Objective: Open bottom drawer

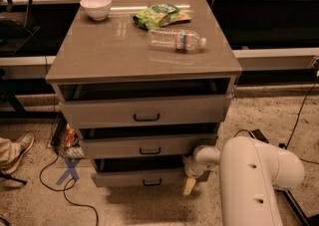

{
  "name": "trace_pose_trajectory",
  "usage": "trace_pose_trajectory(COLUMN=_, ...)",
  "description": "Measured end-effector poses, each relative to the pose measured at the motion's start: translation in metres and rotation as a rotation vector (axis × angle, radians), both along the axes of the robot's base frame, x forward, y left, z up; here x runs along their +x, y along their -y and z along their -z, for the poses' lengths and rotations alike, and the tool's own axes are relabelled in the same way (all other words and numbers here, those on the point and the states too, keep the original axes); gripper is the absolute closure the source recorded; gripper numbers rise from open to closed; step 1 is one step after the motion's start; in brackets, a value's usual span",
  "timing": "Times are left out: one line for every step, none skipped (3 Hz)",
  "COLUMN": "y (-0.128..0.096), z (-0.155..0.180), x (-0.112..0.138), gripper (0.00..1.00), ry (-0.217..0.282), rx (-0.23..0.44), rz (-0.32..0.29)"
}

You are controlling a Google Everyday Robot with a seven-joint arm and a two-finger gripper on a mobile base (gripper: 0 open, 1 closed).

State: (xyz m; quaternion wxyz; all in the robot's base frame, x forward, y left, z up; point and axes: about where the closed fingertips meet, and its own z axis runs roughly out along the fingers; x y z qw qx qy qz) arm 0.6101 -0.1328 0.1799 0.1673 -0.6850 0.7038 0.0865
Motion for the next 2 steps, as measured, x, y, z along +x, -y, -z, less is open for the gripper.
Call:
trace_pose_trajectory(y=0.004, z=0.015, x=-0.001, gripper=0.18, ry=-0.040, rx=-0.012, rz=0.024)
trace_pose_trajectory(y=0.020, z=0.005, x=0.005, gripper=0.41, ry=-0.008, rx=-0.046, rz=0.070)
